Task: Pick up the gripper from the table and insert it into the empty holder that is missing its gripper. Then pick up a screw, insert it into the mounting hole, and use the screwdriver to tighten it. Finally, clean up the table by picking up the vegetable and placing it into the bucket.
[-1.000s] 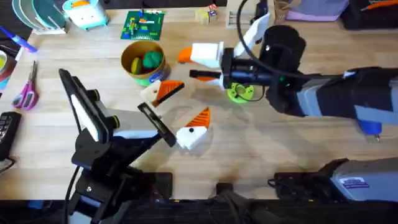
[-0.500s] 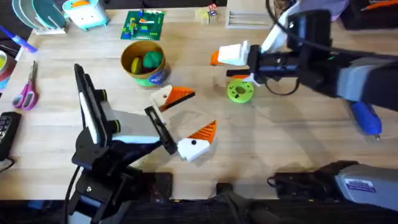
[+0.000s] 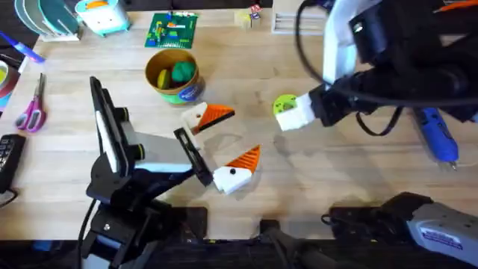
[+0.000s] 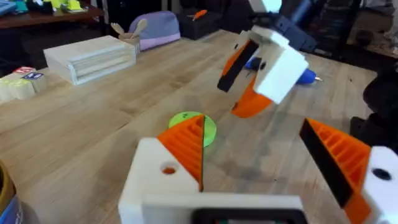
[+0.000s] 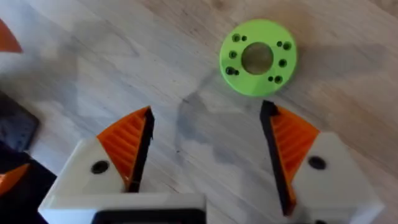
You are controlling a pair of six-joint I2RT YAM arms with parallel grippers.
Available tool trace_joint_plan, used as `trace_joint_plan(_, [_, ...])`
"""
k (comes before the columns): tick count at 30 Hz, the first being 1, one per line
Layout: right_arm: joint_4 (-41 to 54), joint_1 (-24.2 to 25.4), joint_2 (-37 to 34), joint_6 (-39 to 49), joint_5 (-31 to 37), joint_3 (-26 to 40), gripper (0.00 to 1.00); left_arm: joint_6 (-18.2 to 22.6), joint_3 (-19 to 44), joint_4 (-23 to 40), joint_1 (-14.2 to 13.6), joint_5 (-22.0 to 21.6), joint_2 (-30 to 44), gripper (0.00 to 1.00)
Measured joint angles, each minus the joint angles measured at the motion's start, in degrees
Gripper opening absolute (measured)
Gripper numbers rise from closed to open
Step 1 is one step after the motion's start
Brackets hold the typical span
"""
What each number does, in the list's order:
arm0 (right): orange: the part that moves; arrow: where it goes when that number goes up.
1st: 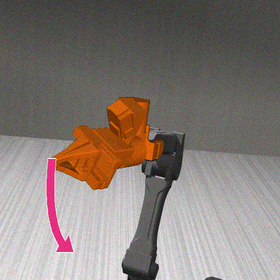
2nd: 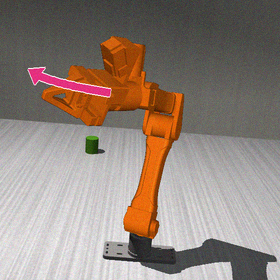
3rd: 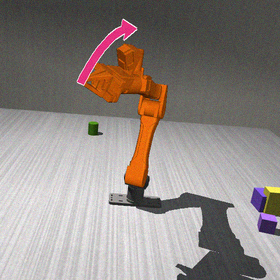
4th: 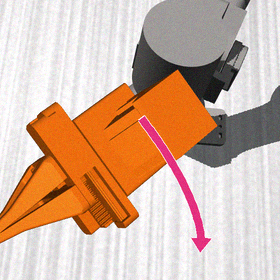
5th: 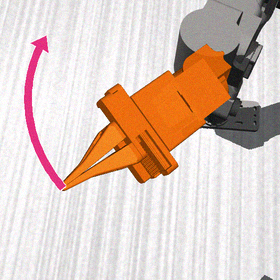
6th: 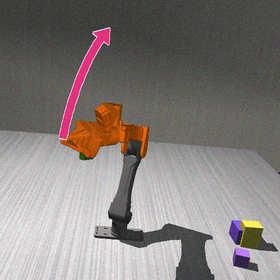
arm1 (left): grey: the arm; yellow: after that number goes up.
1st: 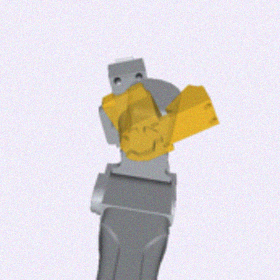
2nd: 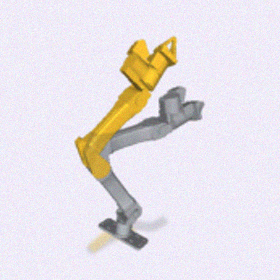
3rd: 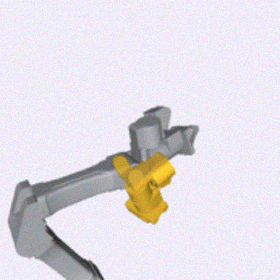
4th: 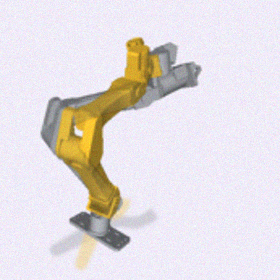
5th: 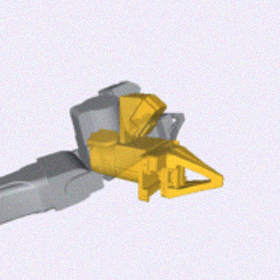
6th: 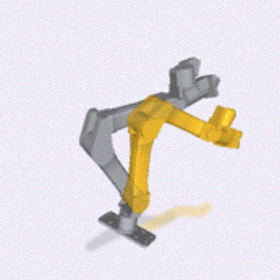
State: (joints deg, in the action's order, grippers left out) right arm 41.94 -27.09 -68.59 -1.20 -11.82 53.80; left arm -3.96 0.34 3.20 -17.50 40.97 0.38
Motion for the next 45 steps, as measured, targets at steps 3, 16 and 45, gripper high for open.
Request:
trace_joint_plan(3, [1.0, -3.6, -2.2, 3.0, 5.3, 0.0, 0.993, 0.0, 0.0, 0.0, 0.0, 0.0, 0.0, 0.991])
trace_joint_plan(16, [-7.4, -7.3, -12.1, 6.2, 12.5, 0.0, 0.672, 0.0, 0.0, 0.0, 0.0, 0.0, 0.0, 0.991])
trace_joint_plan(45, [-10.5, -7.3, -19.3, 6.2, 13.1, 0.0, 0.337, 0.0, 0.0, 0.0, 0.0, 0.0, 0.0, 0.991])
